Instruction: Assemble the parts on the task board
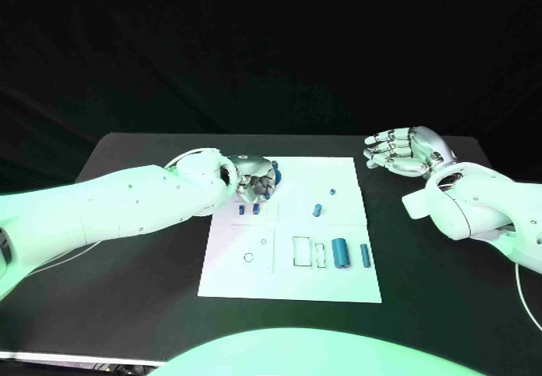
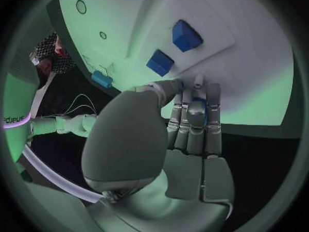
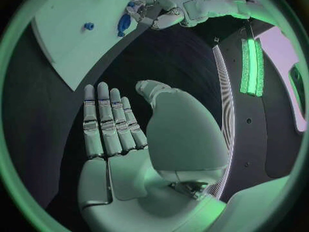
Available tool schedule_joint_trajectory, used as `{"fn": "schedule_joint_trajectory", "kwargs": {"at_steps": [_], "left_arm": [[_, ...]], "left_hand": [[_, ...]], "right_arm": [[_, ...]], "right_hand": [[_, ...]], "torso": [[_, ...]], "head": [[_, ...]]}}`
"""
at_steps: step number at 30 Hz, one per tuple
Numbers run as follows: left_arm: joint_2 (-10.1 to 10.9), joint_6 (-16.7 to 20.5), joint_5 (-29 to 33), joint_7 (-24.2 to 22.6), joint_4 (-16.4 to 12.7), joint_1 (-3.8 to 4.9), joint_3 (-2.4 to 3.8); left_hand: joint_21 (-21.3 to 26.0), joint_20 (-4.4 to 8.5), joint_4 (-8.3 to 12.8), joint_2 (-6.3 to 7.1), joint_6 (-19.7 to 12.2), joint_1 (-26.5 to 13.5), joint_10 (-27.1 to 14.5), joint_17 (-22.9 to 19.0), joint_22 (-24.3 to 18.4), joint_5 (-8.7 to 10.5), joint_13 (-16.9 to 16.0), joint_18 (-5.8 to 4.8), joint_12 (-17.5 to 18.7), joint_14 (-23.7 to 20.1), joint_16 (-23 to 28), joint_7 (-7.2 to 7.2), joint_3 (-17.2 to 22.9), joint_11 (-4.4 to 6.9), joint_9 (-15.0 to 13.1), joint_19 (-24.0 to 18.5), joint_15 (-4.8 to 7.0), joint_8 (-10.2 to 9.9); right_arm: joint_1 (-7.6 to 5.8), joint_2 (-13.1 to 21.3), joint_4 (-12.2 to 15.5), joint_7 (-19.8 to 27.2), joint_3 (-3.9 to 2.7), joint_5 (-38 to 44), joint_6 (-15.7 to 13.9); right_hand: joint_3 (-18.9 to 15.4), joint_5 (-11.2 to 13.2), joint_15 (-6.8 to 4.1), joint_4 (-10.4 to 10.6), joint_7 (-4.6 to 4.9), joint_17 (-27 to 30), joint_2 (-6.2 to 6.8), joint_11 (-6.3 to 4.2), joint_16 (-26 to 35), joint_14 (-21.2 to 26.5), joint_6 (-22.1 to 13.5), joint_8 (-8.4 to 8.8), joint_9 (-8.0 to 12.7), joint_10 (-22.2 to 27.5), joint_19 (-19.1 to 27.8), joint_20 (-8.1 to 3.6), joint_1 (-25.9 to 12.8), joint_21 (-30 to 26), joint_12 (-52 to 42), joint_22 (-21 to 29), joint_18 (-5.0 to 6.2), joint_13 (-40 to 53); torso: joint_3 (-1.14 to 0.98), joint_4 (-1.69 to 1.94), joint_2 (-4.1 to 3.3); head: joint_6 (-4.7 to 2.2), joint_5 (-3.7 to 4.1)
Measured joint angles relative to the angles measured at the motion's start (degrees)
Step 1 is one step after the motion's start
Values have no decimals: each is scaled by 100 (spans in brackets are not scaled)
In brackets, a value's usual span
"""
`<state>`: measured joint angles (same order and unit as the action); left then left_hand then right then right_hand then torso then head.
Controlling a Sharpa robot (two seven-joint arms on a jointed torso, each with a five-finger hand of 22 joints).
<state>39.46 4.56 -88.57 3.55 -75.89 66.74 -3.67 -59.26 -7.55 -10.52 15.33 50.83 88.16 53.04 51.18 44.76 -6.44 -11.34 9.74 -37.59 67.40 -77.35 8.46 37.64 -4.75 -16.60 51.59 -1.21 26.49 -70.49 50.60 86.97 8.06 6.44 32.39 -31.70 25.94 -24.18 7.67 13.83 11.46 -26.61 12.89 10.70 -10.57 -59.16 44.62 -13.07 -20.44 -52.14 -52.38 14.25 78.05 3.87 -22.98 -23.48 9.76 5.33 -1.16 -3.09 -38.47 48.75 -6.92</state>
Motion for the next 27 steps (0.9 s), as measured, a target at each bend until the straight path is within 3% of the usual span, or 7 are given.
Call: {"fn": "schedule_joint_trajectory", "kwargs": {"at_steps": [6,10,27], "left_arm": [[-1,34,63,-52,0,-12,-4],[19,61,147,-87,-5,-13,-3],[123,97,546,-126,-58,-41,39]], "left_hand": [[-249,74,159,-76,236,-74,260,268,225,0,46,0,254,308,-124,-9,159,-7,-28,74,35,-111],[-332,50,216,-127,326,-128,399,330,341,4,106,0,488,377,-123,-15,181,17,-62,115,29,-185],[-350,59,216,-66,397,-398,535,430,396,6,132,0,759,473,-179,-8,181,3,-107,207,12,-311]], "right_arm": [[0,0,2,1,0,-1,0],[0,1,4,1,0,-2,0],[0,3,3,2,0,-2,0]], "right_hand": [[0,-1,0,0,0,8,0,0,0,0,0,0,2,0,0,0,0,0,-4,13,0,-13],[0,0,0,0,0,7,0,0,0,0,0,0,2,0,0,0,0,0,-4,13,0,-13],[0,0,0,0,0,7,-24,0,23,0,0,0,2,0,0,0,-24,0,-4,19,0,-12]], "torso": [[1,0,-1],[-2,0,-3],[1,3,1]], "head": [[-11,10],[-19,15],[-41,19]]}}
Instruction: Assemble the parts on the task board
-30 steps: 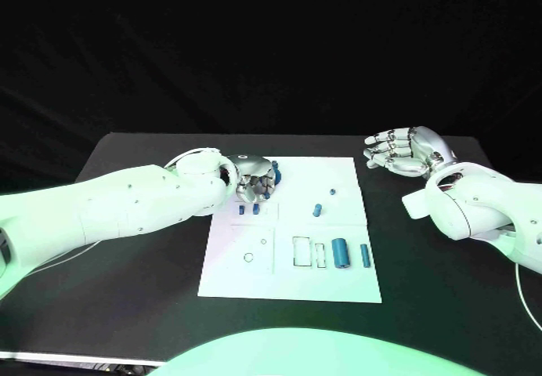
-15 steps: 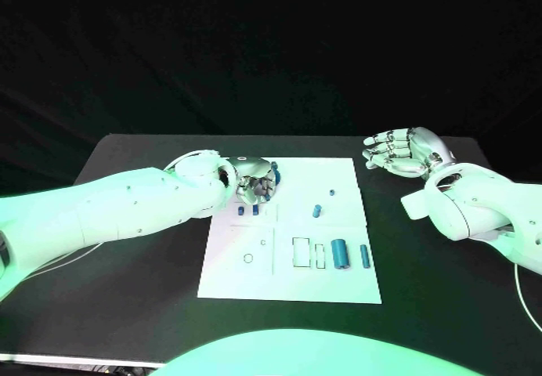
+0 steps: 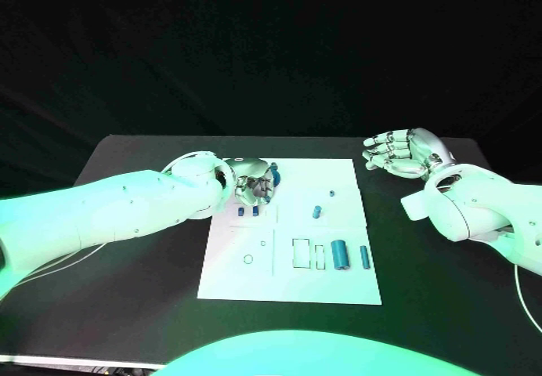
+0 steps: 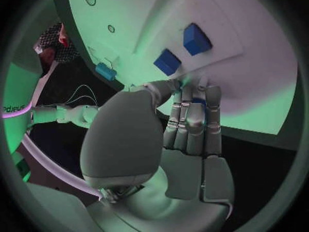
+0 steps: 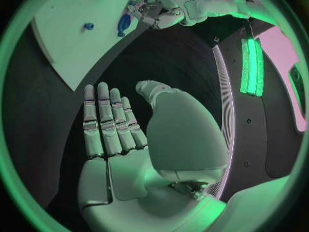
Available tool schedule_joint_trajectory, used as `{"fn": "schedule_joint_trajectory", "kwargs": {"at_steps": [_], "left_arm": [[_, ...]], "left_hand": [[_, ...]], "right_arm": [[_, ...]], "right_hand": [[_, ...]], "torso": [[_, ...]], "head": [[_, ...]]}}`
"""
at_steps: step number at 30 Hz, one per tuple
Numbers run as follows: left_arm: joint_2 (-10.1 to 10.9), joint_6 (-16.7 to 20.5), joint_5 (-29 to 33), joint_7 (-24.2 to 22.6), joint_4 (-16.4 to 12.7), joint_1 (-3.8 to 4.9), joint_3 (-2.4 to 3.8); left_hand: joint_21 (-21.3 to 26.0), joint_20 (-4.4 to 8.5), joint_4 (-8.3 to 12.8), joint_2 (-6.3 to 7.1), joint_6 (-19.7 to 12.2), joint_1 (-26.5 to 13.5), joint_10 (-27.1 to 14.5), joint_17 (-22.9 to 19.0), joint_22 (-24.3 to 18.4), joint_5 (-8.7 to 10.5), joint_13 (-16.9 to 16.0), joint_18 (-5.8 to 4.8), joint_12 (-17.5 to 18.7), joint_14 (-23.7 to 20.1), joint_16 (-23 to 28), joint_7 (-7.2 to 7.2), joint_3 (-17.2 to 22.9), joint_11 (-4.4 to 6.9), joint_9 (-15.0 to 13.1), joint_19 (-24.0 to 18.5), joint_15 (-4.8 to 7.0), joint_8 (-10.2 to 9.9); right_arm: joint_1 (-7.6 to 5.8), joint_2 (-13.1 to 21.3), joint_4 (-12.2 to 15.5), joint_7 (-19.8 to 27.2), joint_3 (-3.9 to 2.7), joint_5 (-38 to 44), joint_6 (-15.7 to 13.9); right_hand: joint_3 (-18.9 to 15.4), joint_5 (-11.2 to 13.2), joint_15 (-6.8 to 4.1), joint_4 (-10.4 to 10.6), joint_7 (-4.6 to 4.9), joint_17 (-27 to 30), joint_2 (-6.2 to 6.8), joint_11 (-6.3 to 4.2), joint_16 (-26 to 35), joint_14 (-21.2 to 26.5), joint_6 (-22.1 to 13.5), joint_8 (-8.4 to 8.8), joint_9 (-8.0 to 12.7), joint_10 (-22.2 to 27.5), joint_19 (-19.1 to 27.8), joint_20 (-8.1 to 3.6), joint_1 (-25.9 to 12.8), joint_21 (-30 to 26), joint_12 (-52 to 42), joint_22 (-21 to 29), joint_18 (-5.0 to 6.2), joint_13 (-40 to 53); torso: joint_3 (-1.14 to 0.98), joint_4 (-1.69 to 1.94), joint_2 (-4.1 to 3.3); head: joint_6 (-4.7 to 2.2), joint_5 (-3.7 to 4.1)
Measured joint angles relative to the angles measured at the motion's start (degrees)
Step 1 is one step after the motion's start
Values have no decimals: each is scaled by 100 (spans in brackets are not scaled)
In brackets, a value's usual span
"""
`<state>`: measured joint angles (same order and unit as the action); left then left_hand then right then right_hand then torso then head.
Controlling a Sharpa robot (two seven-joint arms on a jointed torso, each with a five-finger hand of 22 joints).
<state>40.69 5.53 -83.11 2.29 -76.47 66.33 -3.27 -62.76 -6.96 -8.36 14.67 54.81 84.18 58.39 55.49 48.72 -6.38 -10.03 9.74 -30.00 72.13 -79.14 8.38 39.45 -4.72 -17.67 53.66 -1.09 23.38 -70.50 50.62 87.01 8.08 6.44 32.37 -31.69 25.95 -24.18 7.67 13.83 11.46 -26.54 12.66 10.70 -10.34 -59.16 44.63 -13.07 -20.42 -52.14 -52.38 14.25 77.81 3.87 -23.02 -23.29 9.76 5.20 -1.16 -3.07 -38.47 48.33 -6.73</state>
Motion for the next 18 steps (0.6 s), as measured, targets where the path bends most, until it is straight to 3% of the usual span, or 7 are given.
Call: {"fn": "schedule_joint_trajectory", "kwargs": {"at_steps": [10,18], "left_arm": [[242,19,266,6,-188,2,137],[465,52,385,22,-339,3,185]], "left_hand": [[1,-12,0,9,0,-71,0,0,-17,-25,0,0,44,14,0,0,0,0,-36,12,-15,-35],[1,-21,0,10,22,-70,20,14,-5,-25,-3,-1,73,35,0,-22,0,20,-31,21,6,-36]], "right_arm": [[0,6,-2,0,0,0,0],[0,14,-4,0,0,0,0]], "right_hand": [[0,0,0,0,0,0,0,0,0,0,0,0,0,0,0,0,0,0,0,0,0,0],[0,0,0,0,0,-1,0,0,0,0,0,0,0,0,0,0,0,0,0,0,0,0]], "torso": [[-4,6,7],[-5,7,8]], "head": [[-6,-9],[-11,-20]]}}
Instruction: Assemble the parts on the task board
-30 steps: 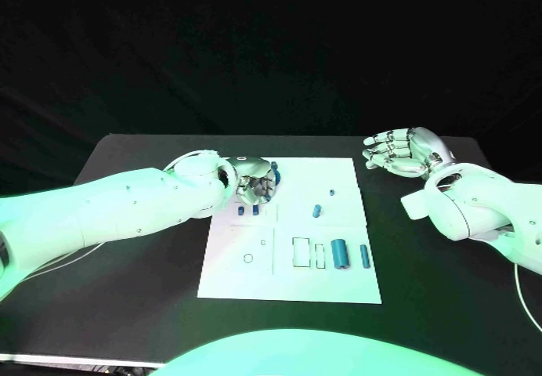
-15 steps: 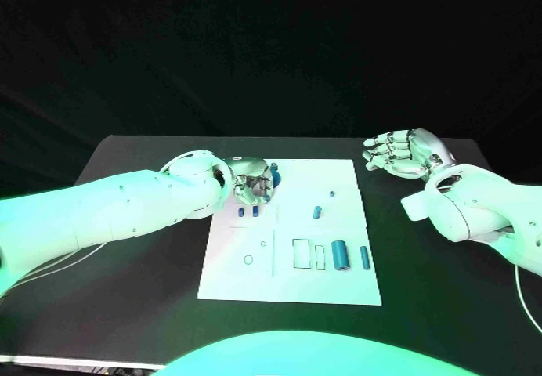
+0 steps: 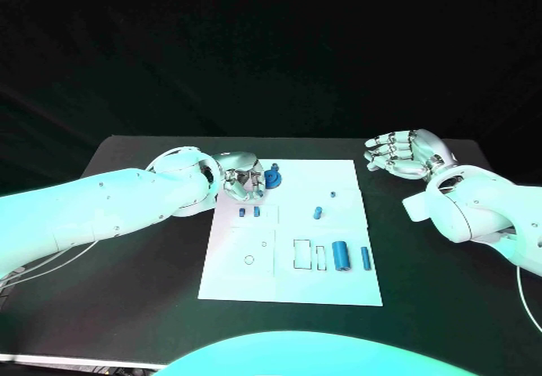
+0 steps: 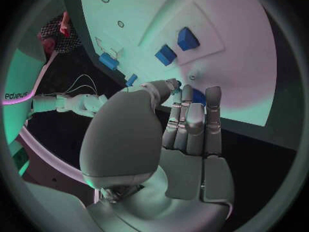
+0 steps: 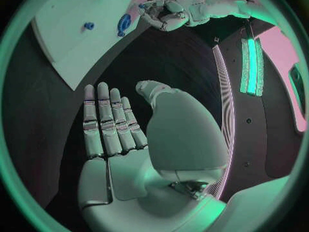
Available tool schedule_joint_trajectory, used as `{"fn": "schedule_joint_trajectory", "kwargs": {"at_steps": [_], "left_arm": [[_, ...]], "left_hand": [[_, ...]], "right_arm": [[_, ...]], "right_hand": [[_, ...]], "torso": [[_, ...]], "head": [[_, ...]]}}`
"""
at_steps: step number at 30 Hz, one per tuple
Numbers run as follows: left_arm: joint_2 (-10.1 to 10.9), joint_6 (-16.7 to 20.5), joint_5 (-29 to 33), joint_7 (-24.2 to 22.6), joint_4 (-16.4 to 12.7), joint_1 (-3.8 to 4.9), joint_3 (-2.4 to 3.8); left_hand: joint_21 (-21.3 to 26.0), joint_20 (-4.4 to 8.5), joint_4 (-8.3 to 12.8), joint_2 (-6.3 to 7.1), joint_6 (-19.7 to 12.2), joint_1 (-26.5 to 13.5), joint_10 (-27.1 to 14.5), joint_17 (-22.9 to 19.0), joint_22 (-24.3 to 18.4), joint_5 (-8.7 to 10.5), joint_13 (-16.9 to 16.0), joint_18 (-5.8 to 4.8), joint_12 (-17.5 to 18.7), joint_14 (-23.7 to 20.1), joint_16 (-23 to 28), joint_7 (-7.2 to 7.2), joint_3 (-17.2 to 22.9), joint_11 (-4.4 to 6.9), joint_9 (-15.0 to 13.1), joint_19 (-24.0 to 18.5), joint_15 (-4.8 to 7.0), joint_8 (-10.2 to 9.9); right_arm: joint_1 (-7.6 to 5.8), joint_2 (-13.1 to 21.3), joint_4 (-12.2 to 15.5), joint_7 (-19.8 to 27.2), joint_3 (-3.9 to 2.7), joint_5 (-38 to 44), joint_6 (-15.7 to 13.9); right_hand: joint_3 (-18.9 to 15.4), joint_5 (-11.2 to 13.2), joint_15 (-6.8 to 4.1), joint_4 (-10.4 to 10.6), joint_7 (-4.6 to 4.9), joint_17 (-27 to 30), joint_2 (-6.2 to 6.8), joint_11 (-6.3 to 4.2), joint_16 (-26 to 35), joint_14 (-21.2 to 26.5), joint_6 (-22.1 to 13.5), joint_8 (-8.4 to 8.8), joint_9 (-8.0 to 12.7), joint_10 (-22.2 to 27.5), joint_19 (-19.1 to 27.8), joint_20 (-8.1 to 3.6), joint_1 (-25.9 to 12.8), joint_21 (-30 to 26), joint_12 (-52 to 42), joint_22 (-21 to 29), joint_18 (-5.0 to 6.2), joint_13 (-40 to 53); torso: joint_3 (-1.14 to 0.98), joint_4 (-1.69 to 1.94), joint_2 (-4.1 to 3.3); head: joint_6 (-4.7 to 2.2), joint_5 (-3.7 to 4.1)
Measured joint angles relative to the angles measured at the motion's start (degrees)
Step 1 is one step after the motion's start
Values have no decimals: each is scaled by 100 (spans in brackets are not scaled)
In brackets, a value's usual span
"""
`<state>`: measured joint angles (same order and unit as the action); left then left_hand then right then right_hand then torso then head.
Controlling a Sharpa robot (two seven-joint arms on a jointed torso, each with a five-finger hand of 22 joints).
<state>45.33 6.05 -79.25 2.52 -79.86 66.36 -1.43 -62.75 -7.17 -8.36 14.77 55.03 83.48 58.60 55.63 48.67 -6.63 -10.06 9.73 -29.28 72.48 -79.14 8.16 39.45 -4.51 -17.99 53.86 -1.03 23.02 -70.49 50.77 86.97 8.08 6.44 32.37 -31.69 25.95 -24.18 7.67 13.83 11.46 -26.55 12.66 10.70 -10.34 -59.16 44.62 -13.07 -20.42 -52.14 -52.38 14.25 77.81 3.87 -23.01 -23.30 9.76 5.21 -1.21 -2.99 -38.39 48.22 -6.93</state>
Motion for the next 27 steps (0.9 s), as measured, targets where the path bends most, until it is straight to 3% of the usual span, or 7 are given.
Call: {"fn": "schedule_joint_trajectory", "kwargs": {"at_steps": [13,27], "left_arm": [[174,6,-4,57,-9,-1,7],[154,10,-81,84,24,-1,8]], "left_hand": [[1,0,0,0,-1,0,20,-1,7,0,-1,0,28,0,0,0,0,-20,-8,41,0,-1],[1,1,0,1,17,1,41,8,13,0,-6,-1,28,0,0,-19,0,1,-17,41,0,-31]], "right_arm": [[0,8,-2,0,0,0,0],[0,8,-2,-1,0,0,0]], "right_hand": [[0,0,0,0,0,0,0,0,0,0,0,0,0,0,0,0,0,0,0,0,0,0],[0,0,0,0,0,-1,0,0,0,0,0,0,0,0,0,0,0,0,0,0,0,0]], "torso": [[0,-3,-7],[-2,-10,-8]], "head": [[9,-2],[13,-7]]}}
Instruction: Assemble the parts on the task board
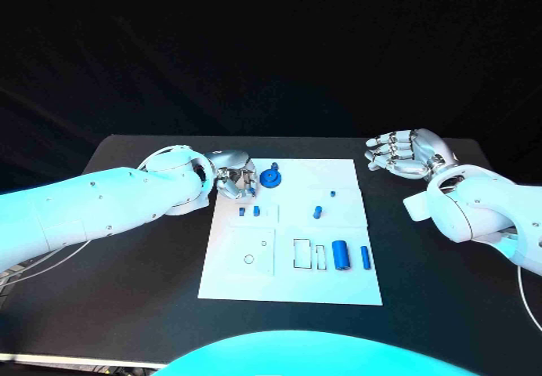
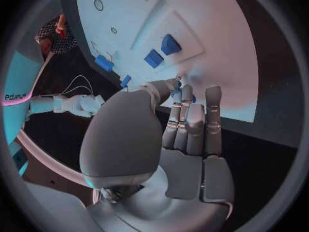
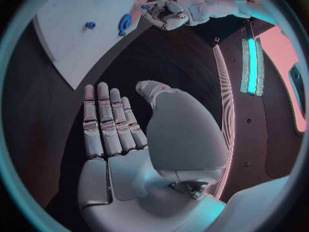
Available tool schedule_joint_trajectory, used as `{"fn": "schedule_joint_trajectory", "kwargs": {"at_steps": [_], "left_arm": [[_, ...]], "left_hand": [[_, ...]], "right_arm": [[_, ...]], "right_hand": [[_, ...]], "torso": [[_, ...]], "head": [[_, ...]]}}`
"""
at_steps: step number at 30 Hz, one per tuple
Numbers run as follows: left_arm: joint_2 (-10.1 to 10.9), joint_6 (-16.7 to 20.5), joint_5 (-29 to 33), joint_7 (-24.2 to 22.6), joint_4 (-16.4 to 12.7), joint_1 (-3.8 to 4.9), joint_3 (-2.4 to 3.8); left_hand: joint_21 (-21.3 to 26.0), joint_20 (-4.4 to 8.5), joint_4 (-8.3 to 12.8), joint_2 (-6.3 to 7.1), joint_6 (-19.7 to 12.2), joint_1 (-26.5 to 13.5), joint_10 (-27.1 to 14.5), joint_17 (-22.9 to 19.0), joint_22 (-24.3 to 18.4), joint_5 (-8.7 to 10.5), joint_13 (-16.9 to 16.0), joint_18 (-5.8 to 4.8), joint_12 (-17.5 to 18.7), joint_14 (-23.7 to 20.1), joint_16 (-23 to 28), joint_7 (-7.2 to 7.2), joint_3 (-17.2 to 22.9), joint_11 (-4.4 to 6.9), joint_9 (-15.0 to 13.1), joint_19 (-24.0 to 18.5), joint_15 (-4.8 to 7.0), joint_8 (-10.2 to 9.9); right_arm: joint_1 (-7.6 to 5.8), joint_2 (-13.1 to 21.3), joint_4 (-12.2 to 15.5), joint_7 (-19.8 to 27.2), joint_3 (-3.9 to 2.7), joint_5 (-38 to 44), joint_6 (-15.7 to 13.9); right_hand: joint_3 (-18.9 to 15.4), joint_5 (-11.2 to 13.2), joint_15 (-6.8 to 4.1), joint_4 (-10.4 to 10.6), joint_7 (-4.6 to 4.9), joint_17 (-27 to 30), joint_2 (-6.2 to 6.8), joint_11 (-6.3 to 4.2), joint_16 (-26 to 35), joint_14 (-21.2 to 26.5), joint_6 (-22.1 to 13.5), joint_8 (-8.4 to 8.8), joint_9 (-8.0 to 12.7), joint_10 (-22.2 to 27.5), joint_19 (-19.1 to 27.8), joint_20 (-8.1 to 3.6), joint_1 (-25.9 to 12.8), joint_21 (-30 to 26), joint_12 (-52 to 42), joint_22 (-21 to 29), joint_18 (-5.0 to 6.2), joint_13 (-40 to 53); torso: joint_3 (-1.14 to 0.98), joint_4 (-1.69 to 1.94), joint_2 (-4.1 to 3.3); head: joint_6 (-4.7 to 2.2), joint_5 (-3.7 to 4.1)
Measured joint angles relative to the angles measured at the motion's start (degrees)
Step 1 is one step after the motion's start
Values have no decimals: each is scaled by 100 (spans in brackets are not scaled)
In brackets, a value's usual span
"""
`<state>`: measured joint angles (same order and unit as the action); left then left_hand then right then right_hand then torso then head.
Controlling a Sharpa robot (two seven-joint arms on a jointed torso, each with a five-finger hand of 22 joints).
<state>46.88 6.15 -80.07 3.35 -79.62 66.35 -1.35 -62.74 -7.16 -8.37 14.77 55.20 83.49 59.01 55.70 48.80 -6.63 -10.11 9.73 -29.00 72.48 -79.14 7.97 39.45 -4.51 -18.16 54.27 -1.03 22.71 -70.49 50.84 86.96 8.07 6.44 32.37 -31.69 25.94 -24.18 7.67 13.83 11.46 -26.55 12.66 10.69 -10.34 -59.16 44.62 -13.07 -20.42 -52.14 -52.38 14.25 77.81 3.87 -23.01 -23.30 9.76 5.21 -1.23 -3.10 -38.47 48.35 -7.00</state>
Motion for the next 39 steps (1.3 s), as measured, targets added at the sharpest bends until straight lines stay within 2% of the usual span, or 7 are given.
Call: {"fn": "schedule_joint_trajectory", "kwargs": {"at_steps": [7,23,39], "left_arm": [[-34,-10,-19,10,45,0,-2],[-94,-85,-33,19,91,-2,-10],[-105,-203,-49,49,130,-2,-14]], "left_hand": [[0,0,16,0,20,0,0,-5,-6,0,-5,0,22,0,0,20,15,0,0,0,0,-2],[0,0,15,0,20,0,-1,-16,-20,1,-4,0,22,0,0,20,15,0,-9,-1,0,-15],[0,0,15,23,19,-23,-1,-30,-27,1,-9,0,44,0,0,20,15,-1,-22,-1,0,-21]], "right_arm": [[0,0,1,0,0,0,0],[0,0,0,0,0,0,0],[0,-2,-3,0,0,0,0]], "right_hand": [[0,0,0,0,0,0,0,0,0,0,0,0,0,0,0,0,0,0,0,0,0,0],[0,0,0,0,0,0,0,0,0,0,0,0,0,0,0,0,0,0,0,-1,0,0],[0,0,0,0,0,0,0,0,0,0,0,0,0,0,0,0,0,0,0,-1,0,0]], "torso": [[-3,-3,1],[7,2,-1],[4,4,-1]], "head": [[10,0],[24,5],[35,-1]]}}
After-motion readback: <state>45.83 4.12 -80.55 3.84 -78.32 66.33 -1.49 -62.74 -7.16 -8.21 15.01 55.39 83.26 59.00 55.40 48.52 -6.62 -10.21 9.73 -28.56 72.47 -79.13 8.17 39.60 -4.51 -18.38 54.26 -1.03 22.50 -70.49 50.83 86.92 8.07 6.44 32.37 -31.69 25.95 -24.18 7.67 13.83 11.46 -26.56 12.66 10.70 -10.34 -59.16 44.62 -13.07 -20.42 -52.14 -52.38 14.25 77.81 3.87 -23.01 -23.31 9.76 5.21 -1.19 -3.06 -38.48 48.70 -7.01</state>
